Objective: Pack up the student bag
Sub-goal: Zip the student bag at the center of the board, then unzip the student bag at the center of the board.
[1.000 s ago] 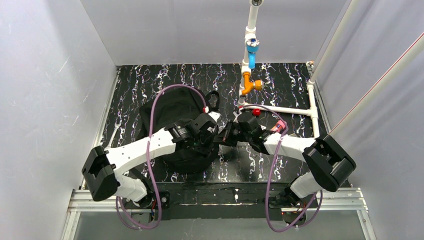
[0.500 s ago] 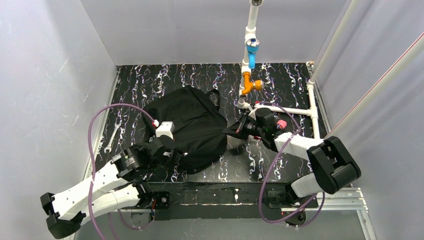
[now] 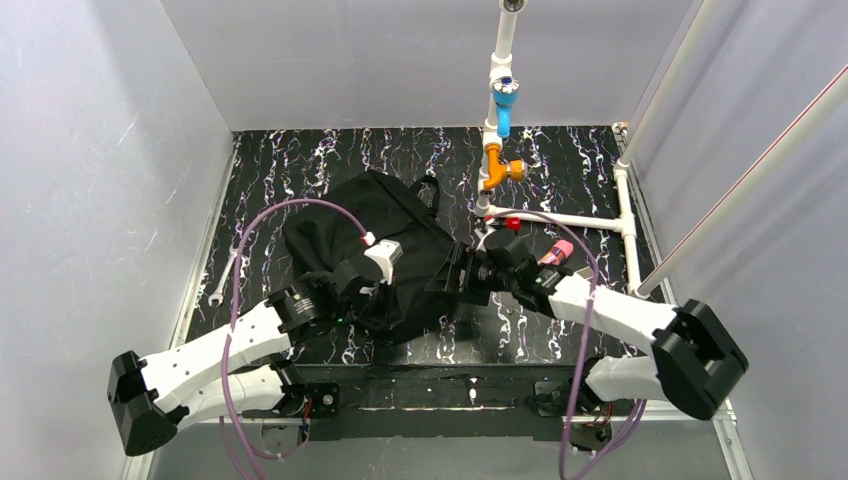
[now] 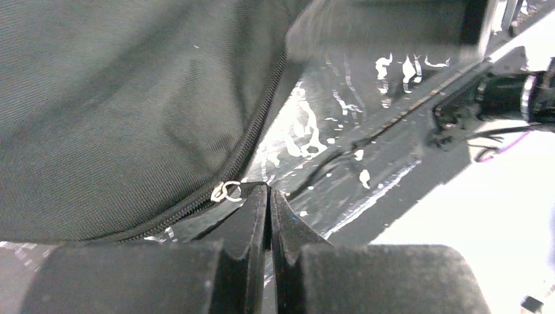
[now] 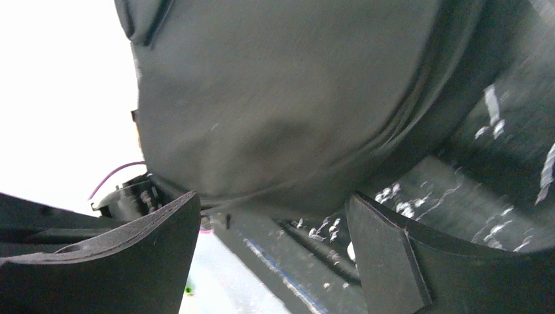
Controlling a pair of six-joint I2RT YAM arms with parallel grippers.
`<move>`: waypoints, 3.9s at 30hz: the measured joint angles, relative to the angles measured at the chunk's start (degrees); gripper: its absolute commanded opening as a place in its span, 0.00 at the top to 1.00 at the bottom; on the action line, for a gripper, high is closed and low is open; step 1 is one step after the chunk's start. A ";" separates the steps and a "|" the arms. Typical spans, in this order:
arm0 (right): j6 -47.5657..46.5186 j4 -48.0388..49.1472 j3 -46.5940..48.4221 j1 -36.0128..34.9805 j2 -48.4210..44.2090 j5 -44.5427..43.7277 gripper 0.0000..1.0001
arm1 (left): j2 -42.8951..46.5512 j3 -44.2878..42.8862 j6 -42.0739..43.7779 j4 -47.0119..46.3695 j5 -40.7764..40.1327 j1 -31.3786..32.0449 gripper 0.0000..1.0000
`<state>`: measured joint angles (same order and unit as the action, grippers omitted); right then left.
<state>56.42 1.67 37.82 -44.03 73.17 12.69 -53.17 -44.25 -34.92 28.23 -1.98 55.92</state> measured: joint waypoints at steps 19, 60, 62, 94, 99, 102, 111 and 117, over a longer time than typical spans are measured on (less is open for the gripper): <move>22.18 8.70 -7.87 -8.17 1.53 -13.68 0.99 | 2.67 2.71 -5.03 1.81 -2.95 -0.11 1.00; -8.98 25.62 -4.59 -18.69 12.81 -11.26 0.46 | 6.51 -12.72 6.56 18.14 -12.44 -28.33 0.02; -11.93 21.16 -3.50 -18.99 10.40 -13.03 0.42 | 2.69 -15.41 8.17 16.72 -11.04 -28.33 0.02; -41.16 -13.99 53.29 -9.66 43.39 -32.52 0.39 | 4.11 12.28 -1.60 -3.54 1.18 -30.69 0.48; -42.32 -13.44 54.66 -8.94 44.30 -34.29 0.38 | 4.39 12.02 -1.16 -2.93 1.36 -30.69 0.16; -42.84 -12.98 54.64 -7.87 44.41 -34.56 0.38 | 4.35 10.16 -0.04 -1.05 0.00 -30.67 0.07; -42.93 -9.86 54.49 -6.73 45.51 -32.61 0.44 | 2.56 2.49 -1.36 4.22 -7.67 -33.88 0.02; -42.99 -8.66 54.12 -6.82 45.81 -30.86 0.74 | -0.09 1.38 -3.10 2.99 -4.22 -38.64 0.04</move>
<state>13.43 -6.98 91.94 -50.85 118.98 -18.17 -53.25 -42.87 -38.02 31.22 -6.20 17.28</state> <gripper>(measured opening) 0.422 0.981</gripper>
